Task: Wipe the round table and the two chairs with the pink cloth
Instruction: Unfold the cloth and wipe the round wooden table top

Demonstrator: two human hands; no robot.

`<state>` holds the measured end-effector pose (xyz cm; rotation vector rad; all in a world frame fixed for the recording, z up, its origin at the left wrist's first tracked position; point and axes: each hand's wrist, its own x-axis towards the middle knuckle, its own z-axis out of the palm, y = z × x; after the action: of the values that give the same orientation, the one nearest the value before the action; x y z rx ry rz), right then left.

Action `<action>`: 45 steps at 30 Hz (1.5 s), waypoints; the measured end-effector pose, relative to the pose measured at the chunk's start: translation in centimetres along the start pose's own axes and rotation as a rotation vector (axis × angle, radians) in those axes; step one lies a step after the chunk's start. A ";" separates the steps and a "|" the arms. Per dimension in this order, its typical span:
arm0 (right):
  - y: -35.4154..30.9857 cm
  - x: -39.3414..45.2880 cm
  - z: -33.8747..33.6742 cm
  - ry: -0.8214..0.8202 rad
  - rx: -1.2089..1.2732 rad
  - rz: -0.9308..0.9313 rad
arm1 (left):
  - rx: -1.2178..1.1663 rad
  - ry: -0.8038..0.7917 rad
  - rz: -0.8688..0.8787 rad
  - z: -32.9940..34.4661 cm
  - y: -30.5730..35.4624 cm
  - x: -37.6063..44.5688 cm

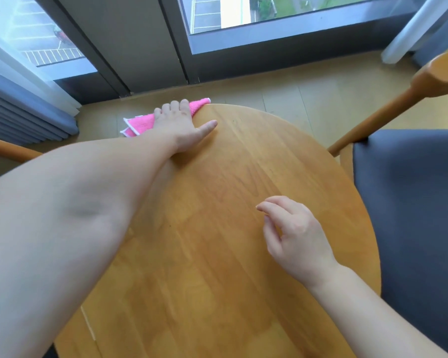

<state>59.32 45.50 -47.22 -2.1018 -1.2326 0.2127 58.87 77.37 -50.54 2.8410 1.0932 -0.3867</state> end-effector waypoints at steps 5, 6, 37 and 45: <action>1.1 -0.9 -1.0 0.009 -0.018 0.025 | 0.016 0.016 0.143 -0.1 3.2 0.8; 1.3 -1.0 -1.3 0.012 -0.019 0.034 | 0.028 0.018 0.162 -0.1 3.7 0.9; 5.9 -4.7 -6.8 0.217 -0.116 0.163 | 0.144 0.041 0.760 1.3 20.4 -3.1; 7.0 -5.9 -9.5 0.259 -0.131 0.189 | 0.137 0.041 0.790 1.4 21.1 -3.9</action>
<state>65.44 33.90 -45.59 -2.2766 -0.9174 -0.0587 69.84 58.93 -51.31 3.0955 -0.1104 -0.3337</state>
